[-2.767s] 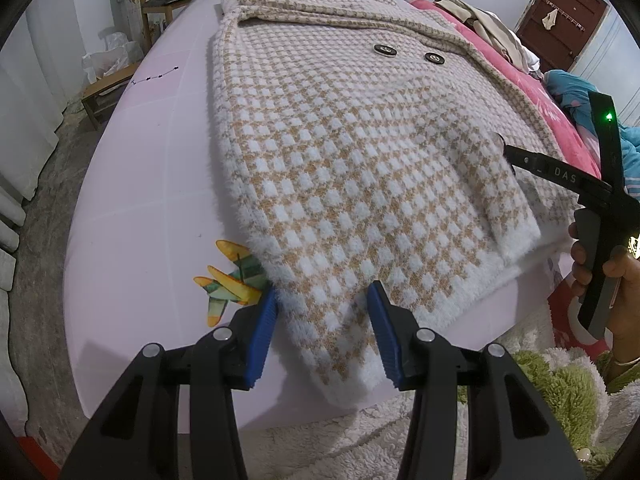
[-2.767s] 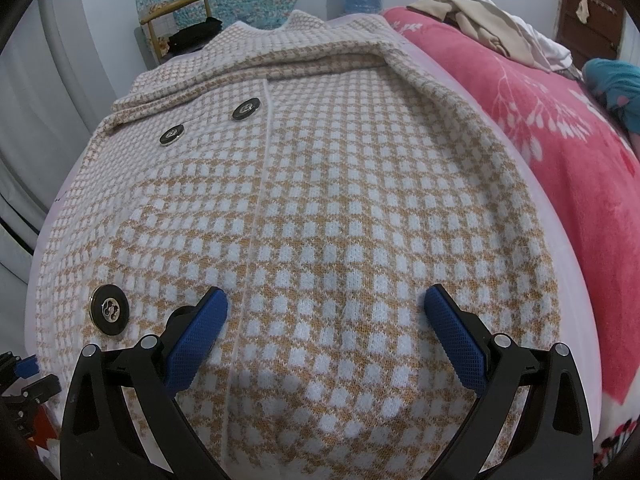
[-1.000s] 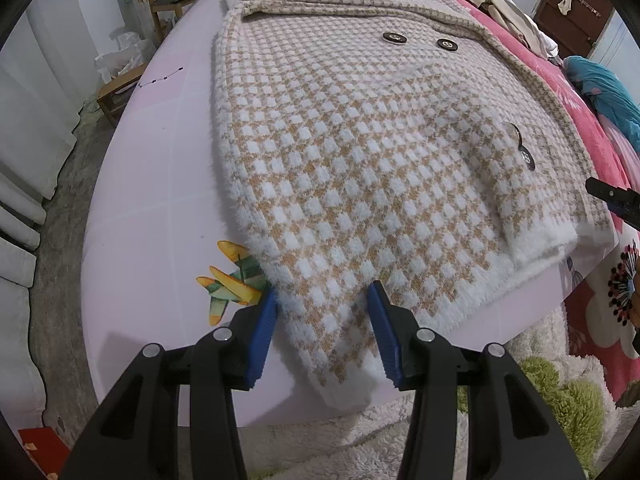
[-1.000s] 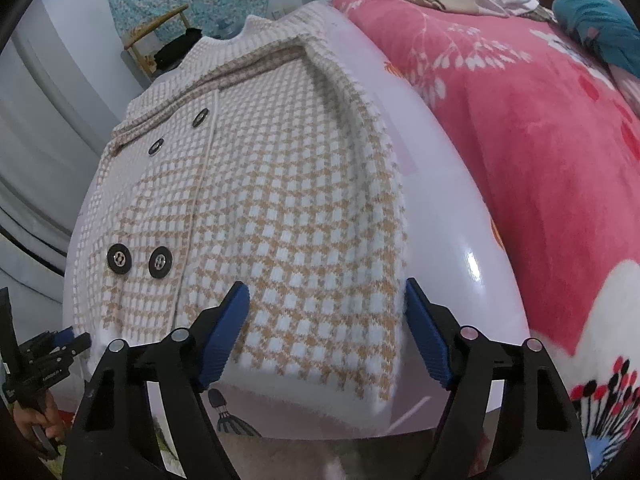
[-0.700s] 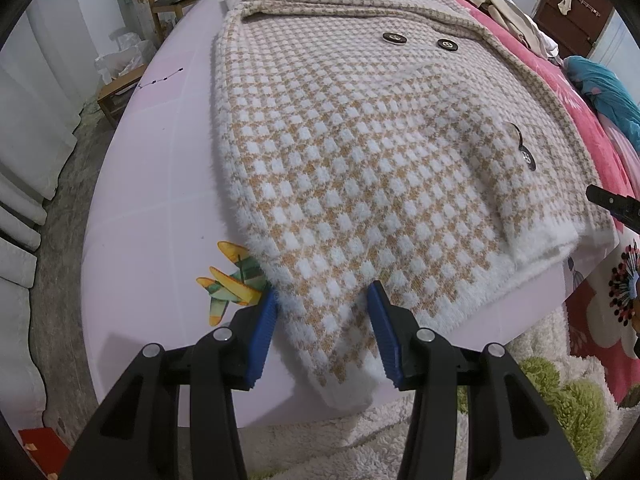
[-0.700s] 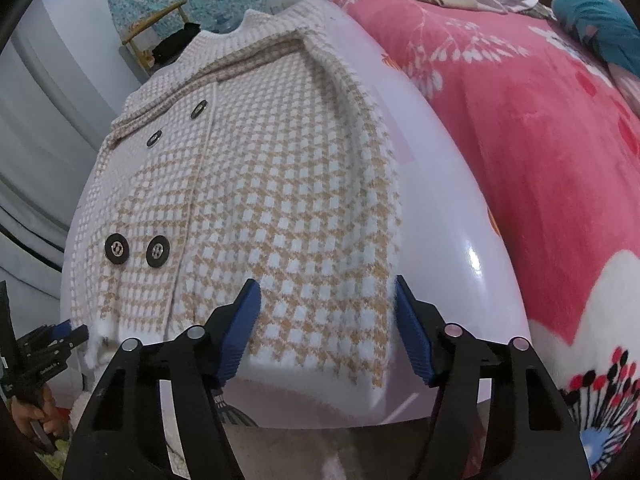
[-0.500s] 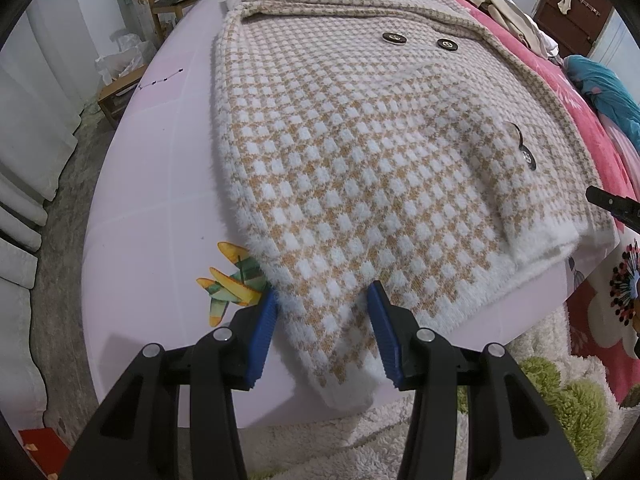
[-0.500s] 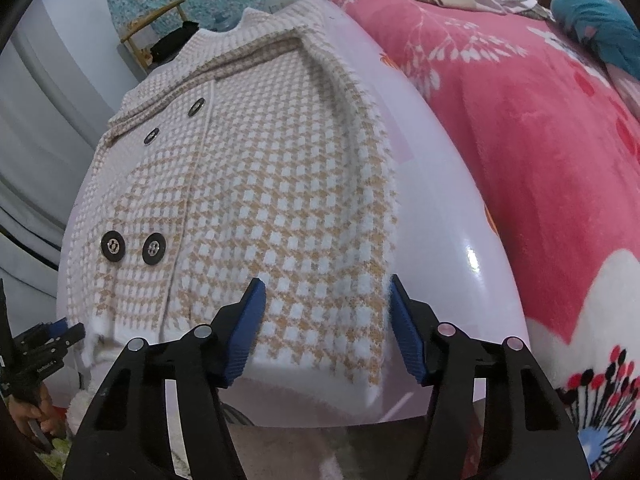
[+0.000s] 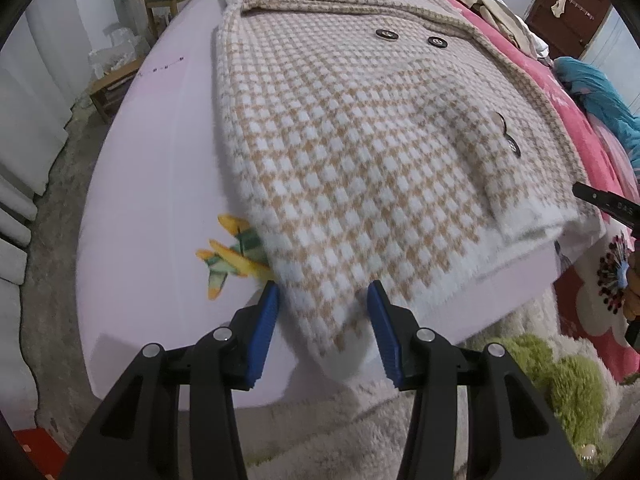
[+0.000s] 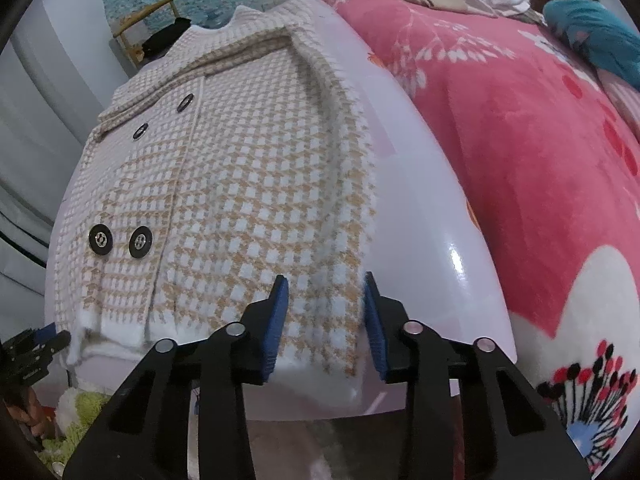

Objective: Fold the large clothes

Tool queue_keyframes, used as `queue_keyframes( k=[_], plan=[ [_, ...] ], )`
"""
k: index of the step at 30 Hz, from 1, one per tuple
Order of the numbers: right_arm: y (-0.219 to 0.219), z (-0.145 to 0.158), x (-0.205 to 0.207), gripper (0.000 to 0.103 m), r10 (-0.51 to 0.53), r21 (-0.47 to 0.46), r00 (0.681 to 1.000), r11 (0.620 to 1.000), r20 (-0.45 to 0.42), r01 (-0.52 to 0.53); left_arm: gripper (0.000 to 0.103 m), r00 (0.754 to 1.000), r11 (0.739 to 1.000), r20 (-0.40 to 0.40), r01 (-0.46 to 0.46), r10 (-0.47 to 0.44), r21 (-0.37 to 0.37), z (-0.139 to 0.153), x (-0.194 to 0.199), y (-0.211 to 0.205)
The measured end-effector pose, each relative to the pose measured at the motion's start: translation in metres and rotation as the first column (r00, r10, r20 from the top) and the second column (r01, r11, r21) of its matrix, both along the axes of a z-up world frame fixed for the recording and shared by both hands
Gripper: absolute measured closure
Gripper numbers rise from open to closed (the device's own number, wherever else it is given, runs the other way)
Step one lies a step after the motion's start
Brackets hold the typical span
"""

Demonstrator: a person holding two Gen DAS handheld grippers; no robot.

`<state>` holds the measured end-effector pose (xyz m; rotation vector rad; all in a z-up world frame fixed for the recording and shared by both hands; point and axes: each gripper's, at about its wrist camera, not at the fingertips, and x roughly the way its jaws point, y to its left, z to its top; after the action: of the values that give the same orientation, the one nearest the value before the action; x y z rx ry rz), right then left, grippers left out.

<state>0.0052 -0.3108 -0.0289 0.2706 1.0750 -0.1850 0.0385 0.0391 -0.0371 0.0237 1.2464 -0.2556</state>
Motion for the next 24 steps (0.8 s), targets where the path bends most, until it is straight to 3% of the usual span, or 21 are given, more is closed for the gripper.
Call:
queue_keyframes(
  k=[4, 15, 19, 24],
  plan=[
    [-0.001, -0.001, -0.001, 0.077, -0.012, -0.002, 1.0, 1.0, 0.0, 0.012, 0.059, 1.0, 1.0, 0.004, 0.001, -0.001, -0.003, 0.001, -0.007, 0.0],
    [-0.004, 0.002, -0.004, 0.092, -0.026, -0.004, 1.0, 1.0, -0.001, 0.026, 0.085, 0.999, 0.999, 0.027, 0.023, -0.022, -0.032, 0.002, -0.009, 0.006],
    [-0.004, 0.009, -0.006, 0.094, -0.023, 0.013, 0.999, 1.0, 0.034, 0.023, 0.093, 0.997, 0.997, 0.054, 0.065, -0.063, -0.034, 0.009, -0.009, 0.004],
    [-0.005, 0.028, -0.009, 0.095, -0.023, 0.02, 0.995, 1.0, 0.098, 0.021, 0.095, 0.993, 0.994, 0.098, 0.079, -0.07, -0.081, 0.023, -0.006, 0.006]
  ],
)
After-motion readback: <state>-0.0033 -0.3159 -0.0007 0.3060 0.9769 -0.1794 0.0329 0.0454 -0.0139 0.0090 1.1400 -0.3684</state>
